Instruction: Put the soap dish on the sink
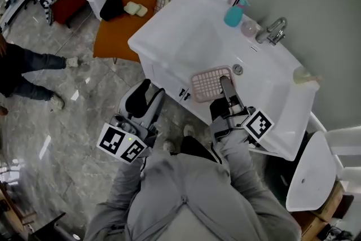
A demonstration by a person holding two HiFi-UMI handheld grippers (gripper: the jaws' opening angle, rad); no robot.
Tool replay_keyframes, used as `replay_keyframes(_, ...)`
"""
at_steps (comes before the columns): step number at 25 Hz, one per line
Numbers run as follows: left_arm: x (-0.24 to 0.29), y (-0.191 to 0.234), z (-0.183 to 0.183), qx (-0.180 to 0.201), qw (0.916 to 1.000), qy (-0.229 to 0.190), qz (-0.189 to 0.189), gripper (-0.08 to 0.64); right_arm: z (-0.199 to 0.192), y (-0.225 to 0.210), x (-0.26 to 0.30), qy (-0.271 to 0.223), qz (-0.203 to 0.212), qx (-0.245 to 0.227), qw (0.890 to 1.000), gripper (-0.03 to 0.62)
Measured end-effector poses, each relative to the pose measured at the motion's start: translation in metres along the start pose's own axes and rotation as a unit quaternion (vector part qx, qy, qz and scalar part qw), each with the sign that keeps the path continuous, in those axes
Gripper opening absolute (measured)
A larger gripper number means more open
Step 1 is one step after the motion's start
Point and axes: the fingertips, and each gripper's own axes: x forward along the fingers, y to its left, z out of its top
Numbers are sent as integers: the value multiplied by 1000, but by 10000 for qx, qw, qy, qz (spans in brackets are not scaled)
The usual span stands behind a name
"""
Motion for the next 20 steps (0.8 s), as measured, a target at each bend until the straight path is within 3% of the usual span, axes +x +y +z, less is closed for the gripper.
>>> replay_keyframes(13, 53, 94, 22, 199, 9951, -192, 945, 210, 39, -77, 165, 433, -249, -172, 9986, 25)
replay_keyframes(20, 79, 125, 34, 298, 9907, -138, 1320, 210, 22, -136, 264, 952, -534, 46, 9940, 25)
